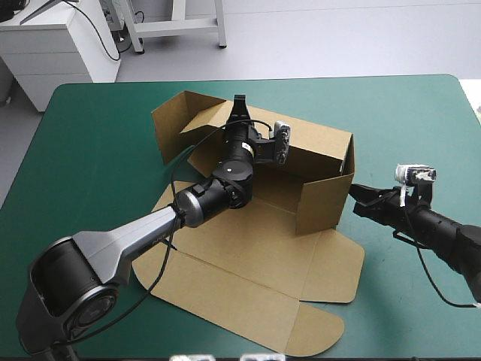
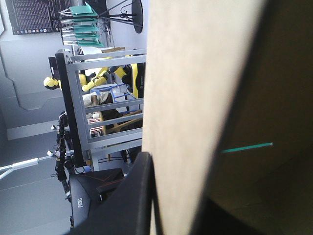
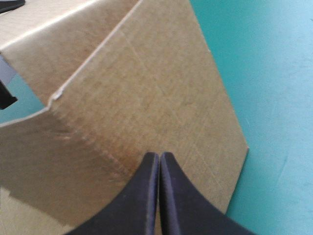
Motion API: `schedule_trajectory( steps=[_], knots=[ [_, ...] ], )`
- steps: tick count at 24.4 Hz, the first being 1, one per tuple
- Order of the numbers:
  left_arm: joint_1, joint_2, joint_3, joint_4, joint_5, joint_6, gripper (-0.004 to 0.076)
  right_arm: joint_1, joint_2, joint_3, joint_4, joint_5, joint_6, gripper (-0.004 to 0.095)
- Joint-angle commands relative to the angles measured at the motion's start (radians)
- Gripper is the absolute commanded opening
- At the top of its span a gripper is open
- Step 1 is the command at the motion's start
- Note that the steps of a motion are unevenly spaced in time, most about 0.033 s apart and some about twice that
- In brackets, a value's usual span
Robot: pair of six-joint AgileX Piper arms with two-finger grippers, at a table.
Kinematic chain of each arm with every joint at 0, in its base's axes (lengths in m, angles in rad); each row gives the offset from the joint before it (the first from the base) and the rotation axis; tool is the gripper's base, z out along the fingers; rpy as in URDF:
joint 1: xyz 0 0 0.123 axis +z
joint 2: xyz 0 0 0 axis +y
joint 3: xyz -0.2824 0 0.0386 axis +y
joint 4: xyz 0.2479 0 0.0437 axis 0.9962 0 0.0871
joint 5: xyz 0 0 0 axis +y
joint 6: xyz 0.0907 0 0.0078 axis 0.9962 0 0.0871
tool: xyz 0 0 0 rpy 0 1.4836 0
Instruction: Fold the box
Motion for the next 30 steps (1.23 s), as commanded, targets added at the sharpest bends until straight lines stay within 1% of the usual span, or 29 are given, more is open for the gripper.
schedule_trajectory(
  steps=[1, 4, 5, 8, 10, 12, 15, 16, 17, 18, 19, 20, 21, 24, 26, 30],
  knots=[
    [-0.006, -0.047, -0.012, -0.026, -0.022, -0.012, 0.0011, 0.0, -0.007, -0.02, 0.061, 0.104, -0.065, 0.0128],
    [-0.006, -0.047, -0.012, -0.026, -0.022, -0.012, 0.0011, 0.0, -0.005, -0.02, 0.045, 0.12, -0.103, 0.0343],
    [-0.006, -0.047, -0.012, -0.026, -0.022, -0.012, 0.0011, 0.0, -0.005, -0.02, 0.047, 0.124, -0.122, 0.0447],
    [-0.006, -0.047, -0.012, -0.026, -0.022, -0.012, 0.0011, 0.0, -0.005, -0.02, 0.056, 0.119, -0.154, 0.064],
    [-0.006, -0.047, -0.012, -0.026, -0.022, -0.012, 0.0011, 0.0, -0.005, -0.02, 0.056, 0.112, -0.165, 0.0694],
    [-0.006, -0.047, -0.012, -0.026, -0.022, -0.012, 0.0011, 0.014, 0.003, -0.02, 0.056, 0.09, -0.174, 0.0701],
    [-0.006, -0.047, -0.012, -0.026, -0.022, -0.012, 0.0011, 0.085, 0.03, -0.02, 0.056, 0.026, -0.201, 0.0701],
    [-0.006, -0.047, -0.012, -0.026, -0.022, -0.012, 0.0011, 0.168, 0.054, -0.02, 0.056, -0.053, -0.231, 0.0701],
    [-0.006, -0.047, -0.012, -0.026, -0.022, -0.012, 0.0011, 0.215, 0.062, -0.02, 0.064, -0.097, -0.247, 0.0701],
    [-0.006, -0.047, -0.012, -0.026, -0.022, -0.012, 0.0011, 0.307, 0.068, -0.02, 0.111, -0.234, -0.28, 0.0701],
    [-0.006, -0.047, -0.012, -0.026, -0.022, -0.012, 0.0011, 0.369, 0.064, -0.02, 0.186, -0.337, -0.339, 0.0701],
    [-0.006, -0.047, -0.012, -0.026, -0.022, -0.012, 0.0011, 0.407, 0.056, -0.02, 0.232, -0.414, -0.375, 0.0701],
    [-0.006, -0.047, -0.012, -0.026, -0.022, -0.012, 0.0011, 0.445, 0.051, -0.028, 0.231, -0.482, -0.366, 0.0701],
    [-0.006, -0.047, -0.012, -0.026, -0.022, -0.012, 0.0011, 0.499, 0.051, -0.032, 0.231, -0.546, -0.336, 0.0701],
    [-0.006, -0.047, -0.012, -0.026, -0.022, -0.012, 0.0011, 0.51, 0.051, -0.049, 0.231, -0.587, -0.331, 0.069],
    [-0.006, -0.047, -0.012, -0.026, -0.022, -0.012, 0.0011, 0.51, 0.056, -0.106, 0.231, -0.604, -0.296, 0.0618]
  ],
)
